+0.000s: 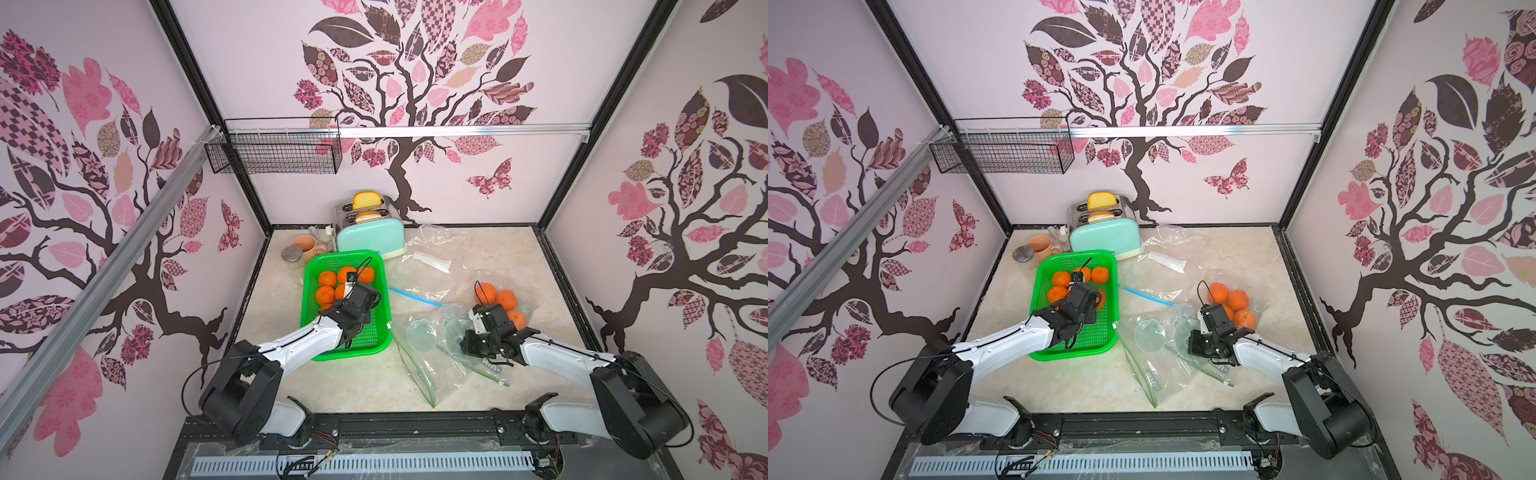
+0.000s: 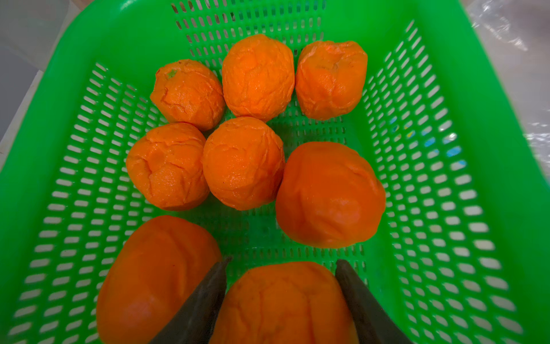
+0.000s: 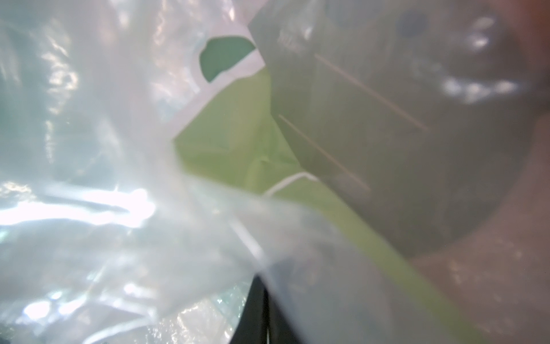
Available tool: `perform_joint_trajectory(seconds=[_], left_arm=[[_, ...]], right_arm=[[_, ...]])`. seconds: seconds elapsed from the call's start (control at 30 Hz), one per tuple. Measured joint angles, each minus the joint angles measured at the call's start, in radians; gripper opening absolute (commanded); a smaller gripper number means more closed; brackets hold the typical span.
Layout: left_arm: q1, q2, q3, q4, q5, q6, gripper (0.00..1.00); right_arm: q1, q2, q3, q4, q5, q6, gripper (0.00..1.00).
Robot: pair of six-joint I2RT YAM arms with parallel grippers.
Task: Open the zip-top bag and take out the orange
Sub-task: Place the orange in the basket.
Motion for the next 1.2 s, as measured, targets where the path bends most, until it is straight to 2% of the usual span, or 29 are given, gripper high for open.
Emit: perform_joint_trajectory(seconds=[0.23, 0.4, 0.5, 0.63, 0.73, 0.87, 1.03, 1.2], left_arm=[[0.014, 0.055, 0.0, -0.001, -0.042, -0.001, 0.47], [0.014, 0.066, 0.003, 0.0, -0.064, 0.003, 0.65], [0.014, 0.078, 0.013, -0.003, -0.078, 0.005, 0.71], [0.016, 0.077, 0.022, -0.01, -0.078, 0.005, 0.76], [0.017, 0.055, 0.027, -0.026, -0.06, 0.003, 0.76], [0.018, -0.042, 0.029, -0.068, -0.019, 0.003, 0.76], [0.019, -0.246, 0.029, -0.098, 0.085, 0.001, 0.75], [0.019, -0.42, -0.033, -0.083, 0.241, -0.006, 0.74]], right_arm=[[0.0, 0.0, -0.001, 0.002, -0.004, 0.0, 0.08], [0.0, 0.0, -0.002, 0.003, -0.008, 0.0, 0.1], [0.0, 0.0, -0.002, 0.005, -0.012, 0.0, 0.12], [0.0, -0.001, -0.002, 0.011, -0.019, 0.003, 0.24], [0.0, -0.006, -0.002, 0.018, -0.024, -0.002, 0.28], [0.0, -0.028, -0.002, 0.0, -0.025, -0.001, 0.35], [0.0, -0.122, 0.023, -0.08, -0.014, -0.005, 0.48], [-0.001, -0.244, 0.122, -0.172, 0.1, -0.023, 0.61]])
